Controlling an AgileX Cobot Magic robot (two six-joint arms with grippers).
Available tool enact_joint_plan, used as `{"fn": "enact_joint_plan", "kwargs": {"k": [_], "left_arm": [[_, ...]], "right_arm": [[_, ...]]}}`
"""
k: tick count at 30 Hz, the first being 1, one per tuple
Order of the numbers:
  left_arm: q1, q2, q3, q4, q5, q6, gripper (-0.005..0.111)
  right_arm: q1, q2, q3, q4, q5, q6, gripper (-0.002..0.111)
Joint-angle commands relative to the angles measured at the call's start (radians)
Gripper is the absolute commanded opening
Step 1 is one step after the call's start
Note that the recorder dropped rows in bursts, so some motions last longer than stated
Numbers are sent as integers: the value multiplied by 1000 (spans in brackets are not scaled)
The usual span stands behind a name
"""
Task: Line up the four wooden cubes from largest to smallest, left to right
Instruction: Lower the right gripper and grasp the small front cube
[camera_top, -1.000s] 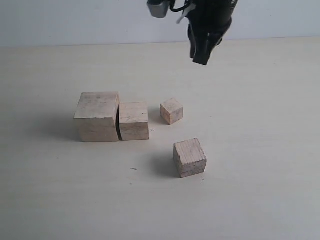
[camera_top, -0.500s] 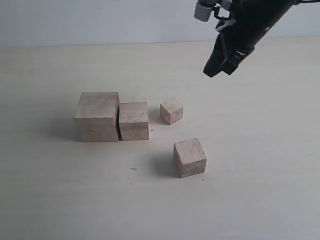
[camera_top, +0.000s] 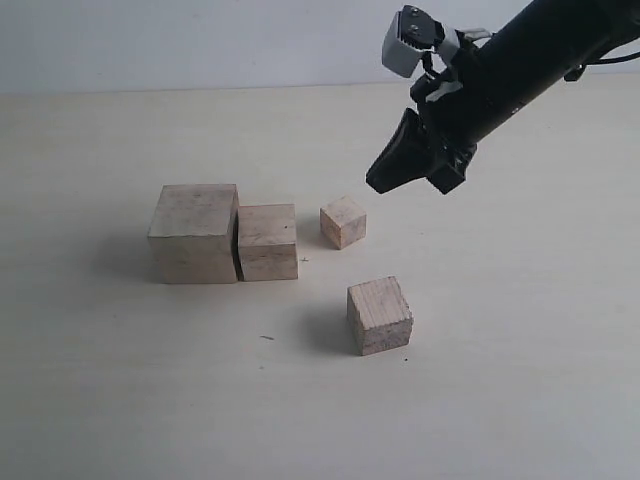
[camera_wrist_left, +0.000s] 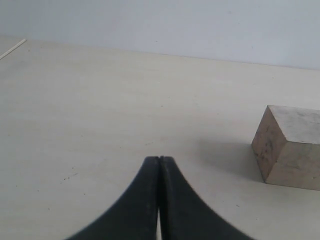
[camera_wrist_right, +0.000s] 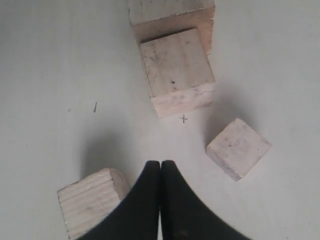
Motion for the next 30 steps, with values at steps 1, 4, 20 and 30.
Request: {"fn": "enact_joint_plan", "kwargs": {"k": [1,4,20,30], "left_arm": [[-5,-6,2,3,-9,0,0],[-5,-6,2,3,-9,0,0],[-5,-6,2,3,-9,0,0],[-5,-6,2,3,-9,0,0]], "right_arm": [[56,10,1,-170,13,-14,0],[99,23,1,-306,13,-10,0],[236,22,46,-377,11,98,73],[236,22,111,-422,-133,234,72]]}}
